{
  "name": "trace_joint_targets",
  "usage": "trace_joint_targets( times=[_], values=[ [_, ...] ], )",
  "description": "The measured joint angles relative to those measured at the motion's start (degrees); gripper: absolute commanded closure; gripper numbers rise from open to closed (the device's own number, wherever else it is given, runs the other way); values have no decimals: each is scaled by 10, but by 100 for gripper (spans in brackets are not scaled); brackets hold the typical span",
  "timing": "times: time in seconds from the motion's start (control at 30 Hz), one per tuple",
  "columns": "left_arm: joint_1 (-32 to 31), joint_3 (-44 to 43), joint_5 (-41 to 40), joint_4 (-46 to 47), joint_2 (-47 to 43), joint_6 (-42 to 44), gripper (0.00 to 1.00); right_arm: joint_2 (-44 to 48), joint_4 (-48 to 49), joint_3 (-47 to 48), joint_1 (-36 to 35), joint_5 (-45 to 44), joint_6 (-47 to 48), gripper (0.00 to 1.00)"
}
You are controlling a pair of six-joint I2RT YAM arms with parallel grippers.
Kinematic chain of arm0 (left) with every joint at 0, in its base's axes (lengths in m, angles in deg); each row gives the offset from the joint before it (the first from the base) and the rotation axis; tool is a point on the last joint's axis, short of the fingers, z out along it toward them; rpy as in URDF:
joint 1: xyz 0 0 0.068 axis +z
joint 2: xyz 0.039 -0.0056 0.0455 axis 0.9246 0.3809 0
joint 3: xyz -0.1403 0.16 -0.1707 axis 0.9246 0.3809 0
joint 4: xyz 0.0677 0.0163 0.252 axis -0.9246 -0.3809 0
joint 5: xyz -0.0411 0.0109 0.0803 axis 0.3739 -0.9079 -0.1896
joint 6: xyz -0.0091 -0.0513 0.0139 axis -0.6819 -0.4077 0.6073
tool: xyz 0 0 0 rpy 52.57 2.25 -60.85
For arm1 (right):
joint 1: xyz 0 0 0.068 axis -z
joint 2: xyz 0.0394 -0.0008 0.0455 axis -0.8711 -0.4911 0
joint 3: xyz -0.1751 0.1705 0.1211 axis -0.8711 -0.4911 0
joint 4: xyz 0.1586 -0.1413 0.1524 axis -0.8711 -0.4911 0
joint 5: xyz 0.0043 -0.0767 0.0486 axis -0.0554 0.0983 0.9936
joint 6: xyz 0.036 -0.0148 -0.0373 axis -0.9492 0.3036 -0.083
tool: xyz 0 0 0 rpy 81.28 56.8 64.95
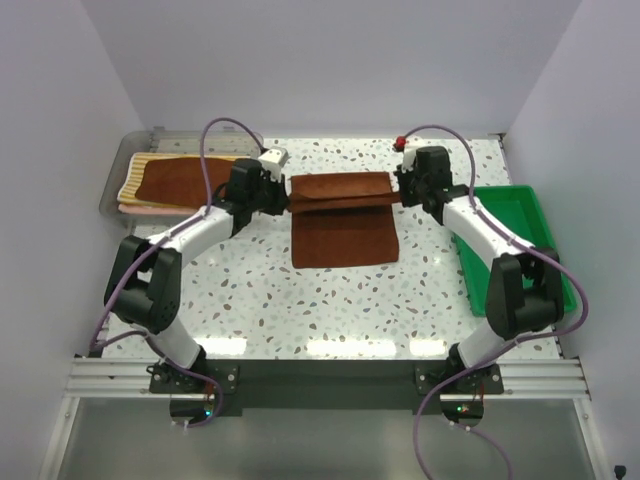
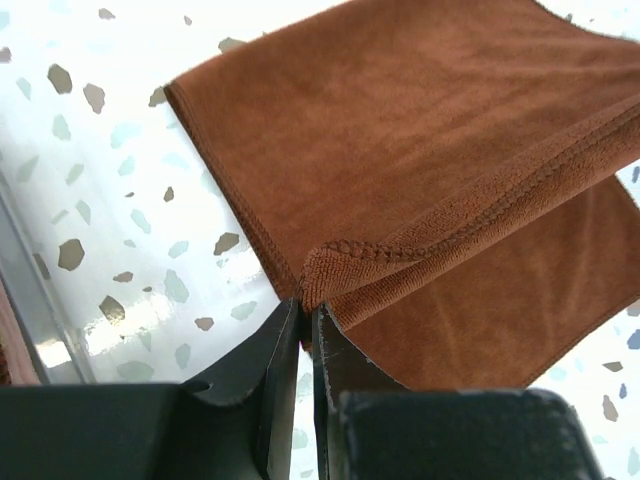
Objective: Fold and stack the towels
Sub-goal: Fold the towel
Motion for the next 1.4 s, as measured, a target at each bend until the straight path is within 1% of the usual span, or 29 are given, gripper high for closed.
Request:
trace_joint_targets(
  times=[0.13,0.33,0.5,0.77,1.4],
  values=[
    [0,5,2,2,-21,0,85,25,6,-32,0,1,-12,100],
    [-1,31,13,3,-6,0,85,16,11,-70,0,9,-28,100],
    [-4,51,14,6,21,-1,84,-17,20,-71,0,16,-35,100],
    [-12,53,14,6,50,-1,83,-58,27,-72,1,15,-46,100],
    [-16,53,13,7,47,-1,83,-56,35,-73,3,13,-48,100]
  ],
)
